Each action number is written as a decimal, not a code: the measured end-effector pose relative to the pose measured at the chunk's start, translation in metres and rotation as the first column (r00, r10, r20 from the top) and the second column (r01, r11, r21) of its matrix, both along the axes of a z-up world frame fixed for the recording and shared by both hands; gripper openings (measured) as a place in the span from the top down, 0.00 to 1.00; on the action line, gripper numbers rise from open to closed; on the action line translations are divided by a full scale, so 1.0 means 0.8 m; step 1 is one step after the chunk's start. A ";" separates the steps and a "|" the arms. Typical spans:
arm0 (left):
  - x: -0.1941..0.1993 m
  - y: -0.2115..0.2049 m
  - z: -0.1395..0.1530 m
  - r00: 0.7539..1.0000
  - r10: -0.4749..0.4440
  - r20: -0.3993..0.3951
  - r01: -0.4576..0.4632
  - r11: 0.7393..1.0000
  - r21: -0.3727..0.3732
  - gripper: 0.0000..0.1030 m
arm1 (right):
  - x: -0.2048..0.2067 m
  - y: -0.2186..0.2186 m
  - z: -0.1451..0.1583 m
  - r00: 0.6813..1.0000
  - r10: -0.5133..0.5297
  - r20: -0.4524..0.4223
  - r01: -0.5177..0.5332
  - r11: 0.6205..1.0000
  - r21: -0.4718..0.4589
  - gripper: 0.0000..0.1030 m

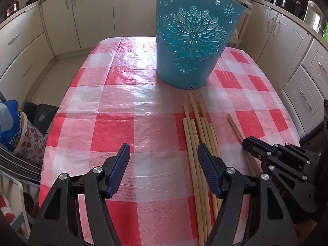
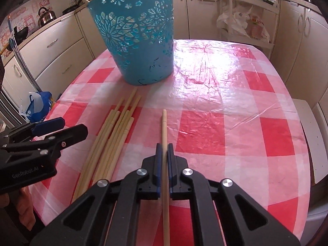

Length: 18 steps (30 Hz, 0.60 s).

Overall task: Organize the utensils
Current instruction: 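Return both grippers to the chopsticks and close the right gripper on one, then close the left gripper on a chopstick while the right gripper holds its chopstick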

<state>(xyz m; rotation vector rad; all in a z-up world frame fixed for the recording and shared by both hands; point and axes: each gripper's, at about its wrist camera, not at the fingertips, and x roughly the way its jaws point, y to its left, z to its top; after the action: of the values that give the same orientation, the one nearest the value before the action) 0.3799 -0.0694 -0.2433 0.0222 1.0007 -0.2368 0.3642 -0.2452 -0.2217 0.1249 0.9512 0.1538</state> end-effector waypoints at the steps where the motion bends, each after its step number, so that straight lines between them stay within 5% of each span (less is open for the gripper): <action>1: 0.000 -0.003 -0.002 1.000 -0.005 -0.003 0.005 1.000 0.010 0.37 | 0.000 -0.002 -0.001 1.000 -0.002 -0.006 0.002 1.000 0.007 0.94; 18: 0.010 -0.019 -0.020 1.000 -0.021 -0.015 0.022 0.994 0.111 0.37 | -0.002 -0.020 0.000 0.999 -0.021 -0.027 0.022 0.998 0.054 0.94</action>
<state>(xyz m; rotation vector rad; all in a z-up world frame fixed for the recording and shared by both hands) 0.3880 -0.0845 -0.2597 0.1330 1.0272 -0.2009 0.3628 -0.2610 -0.2216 0.1877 0.9721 0.1588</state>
